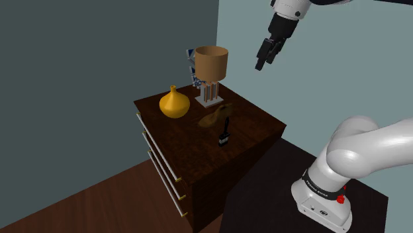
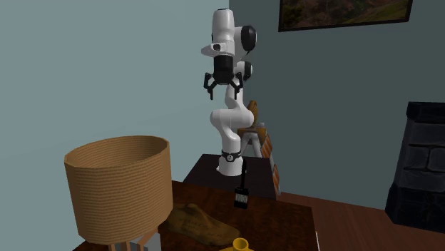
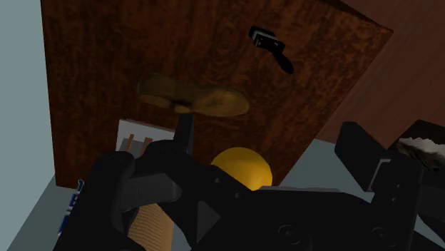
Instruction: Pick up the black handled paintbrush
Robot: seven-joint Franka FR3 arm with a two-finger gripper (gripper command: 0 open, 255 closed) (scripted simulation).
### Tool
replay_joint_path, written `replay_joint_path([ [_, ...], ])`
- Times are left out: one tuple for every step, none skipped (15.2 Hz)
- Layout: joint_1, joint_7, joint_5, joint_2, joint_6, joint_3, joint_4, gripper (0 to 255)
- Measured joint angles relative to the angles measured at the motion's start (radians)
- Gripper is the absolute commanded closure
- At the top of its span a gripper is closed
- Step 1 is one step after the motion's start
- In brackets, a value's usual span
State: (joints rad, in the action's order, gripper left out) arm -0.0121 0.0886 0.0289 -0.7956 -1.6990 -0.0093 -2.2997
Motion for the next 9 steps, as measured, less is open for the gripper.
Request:
replay_joint_path([
  [0.000, 0.000, 0.000, 0.000, 0.000, 0.000, 0.000, 0],
  [0.002, -0.009, 0.001, -0.014, -0.019, 0.006, -0.026, 0],
  [0.004, -0.028, 0.004, -0.029, -0.046, 0.018, -0.055, 0],
  [0.005, -0.053, 0.010, -0.053, -0.093, 0.038, -0.113, 0],
  [0.008, -0.072, 0.012, -0.071, -0.133, 0.050, -0.153, 0],
  [0.013, -0.088, 0.012, -0.090, -0.182, 0.060, -0.206, 0],
  [0.014, -0.113, 0.018, -0.112, -0.220, 0.078, -0.249, 0],
  [0.014, -0.142, 0.024, -0.129, -0.254, 0.100, -0.283, 0],
  [0.015, -0.167, 0.030, -0.148, -0.298, 0.120, -0.329, 0],
])
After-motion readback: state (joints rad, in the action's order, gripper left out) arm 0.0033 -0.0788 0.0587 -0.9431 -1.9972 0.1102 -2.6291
